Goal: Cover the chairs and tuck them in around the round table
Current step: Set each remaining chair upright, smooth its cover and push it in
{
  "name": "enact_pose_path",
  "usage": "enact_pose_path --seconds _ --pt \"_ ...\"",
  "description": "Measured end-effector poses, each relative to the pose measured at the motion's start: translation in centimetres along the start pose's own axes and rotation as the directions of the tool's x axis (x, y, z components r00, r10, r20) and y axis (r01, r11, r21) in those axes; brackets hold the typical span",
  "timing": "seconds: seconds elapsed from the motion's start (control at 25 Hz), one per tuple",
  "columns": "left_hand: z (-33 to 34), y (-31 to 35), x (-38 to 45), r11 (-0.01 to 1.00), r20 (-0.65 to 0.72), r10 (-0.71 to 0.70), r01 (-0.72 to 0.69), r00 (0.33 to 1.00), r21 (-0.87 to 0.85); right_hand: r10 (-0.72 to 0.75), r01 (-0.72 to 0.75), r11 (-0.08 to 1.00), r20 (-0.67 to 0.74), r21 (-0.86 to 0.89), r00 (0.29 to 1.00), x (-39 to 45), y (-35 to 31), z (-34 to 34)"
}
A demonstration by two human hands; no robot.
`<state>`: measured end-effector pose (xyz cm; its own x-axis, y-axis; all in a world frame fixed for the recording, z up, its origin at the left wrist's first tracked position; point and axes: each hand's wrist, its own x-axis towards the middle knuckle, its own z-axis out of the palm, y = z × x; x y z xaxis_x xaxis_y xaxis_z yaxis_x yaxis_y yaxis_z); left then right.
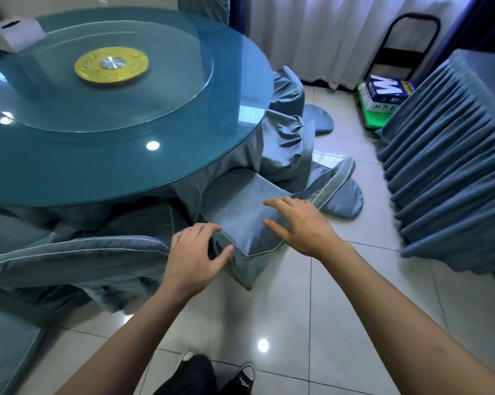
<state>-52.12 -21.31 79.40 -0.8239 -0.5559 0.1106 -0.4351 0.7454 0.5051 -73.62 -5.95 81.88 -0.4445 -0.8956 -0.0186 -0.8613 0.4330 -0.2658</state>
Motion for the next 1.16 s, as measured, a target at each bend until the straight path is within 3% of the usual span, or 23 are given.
enact_pose_path --seconds 0.52,0.96,1.16 --pt "8.7 9.0 7.0 0.997 0.081 0.057 -0.052 0.995 -0.065 0.075 -0.076 0.996 -0.033 -0.051 0.997 1.5 14.1 -2.6" --pt "15.3 13.5 13.2 0.994 0.197 -0.074 0.087 0.978 -0.059 -0.07 0.096 0.988 0.206 -0.119 0.976 8.7 21.9 -3.3" --pt "16.8 14.7 13.9 0.983 0.17 -0.16 0.172 0.972 -0.058 -0.183 0.208 0.975 0.26 -0.075 0.948 10.8 23.8 -3.1"
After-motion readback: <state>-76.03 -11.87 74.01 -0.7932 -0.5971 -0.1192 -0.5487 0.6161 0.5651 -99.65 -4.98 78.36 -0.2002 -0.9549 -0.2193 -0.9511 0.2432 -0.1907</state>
